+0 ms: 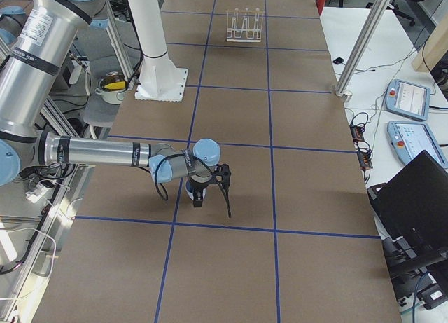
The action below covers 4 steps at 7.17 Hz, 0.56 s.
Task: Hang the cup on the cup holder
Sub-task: 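Grasp the light blue cup by its base with the right gripper and lift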
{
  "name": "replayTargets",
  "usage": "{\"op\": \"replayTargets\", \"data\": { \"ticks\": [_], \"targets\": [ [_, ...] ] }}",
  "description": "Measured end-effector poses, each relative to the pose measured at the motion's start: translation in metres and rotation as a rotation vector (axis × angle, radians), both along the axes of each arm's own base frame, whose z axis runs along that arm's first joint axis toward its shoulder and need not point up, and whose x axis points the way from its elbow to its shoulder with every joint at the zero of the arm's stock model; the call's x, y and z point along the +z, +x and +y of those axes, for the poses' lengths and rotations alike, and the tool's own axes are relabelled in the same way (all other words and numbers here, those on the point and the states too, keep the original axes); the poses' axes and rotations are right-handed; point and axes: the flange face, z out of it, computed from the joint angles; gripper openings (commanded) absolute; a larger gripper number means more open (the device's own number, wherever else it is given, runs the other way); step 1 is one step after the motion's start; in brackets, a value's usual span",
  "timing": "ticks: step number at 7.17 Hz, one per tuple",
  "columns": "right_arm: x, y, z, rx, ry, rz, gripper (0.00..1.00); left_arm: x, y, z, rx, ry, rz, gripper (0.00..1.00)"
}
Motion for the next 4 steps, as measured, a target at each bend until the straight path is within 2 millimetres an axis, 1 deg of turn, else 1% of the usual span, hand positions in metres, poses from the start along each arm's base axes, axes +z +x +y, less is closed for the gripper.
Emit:
{"op": "replayTargets", "data": {
  "ticks": [2,3,4],
  "targets": [
    [0.0036,-0.0047,0.0003,-0.012,-0.007,0.003,0.49,-0.0003,0.0,-0.0002,0.0,0.001,0.0,0.98],
    [0.0041,-0.0062,0.0,-0.016,-0.006,0.002,0.27,-0.0006,0.0,-0.0002,0.0,0.001,0.0,0.98],
    [0.0038,-0.0077,-0.0005,-0.02,-0.005,0.001,0.0,-0.0008,0.0,-0.0002,0.0,0.002,0.0,0.98]
  ]
}}
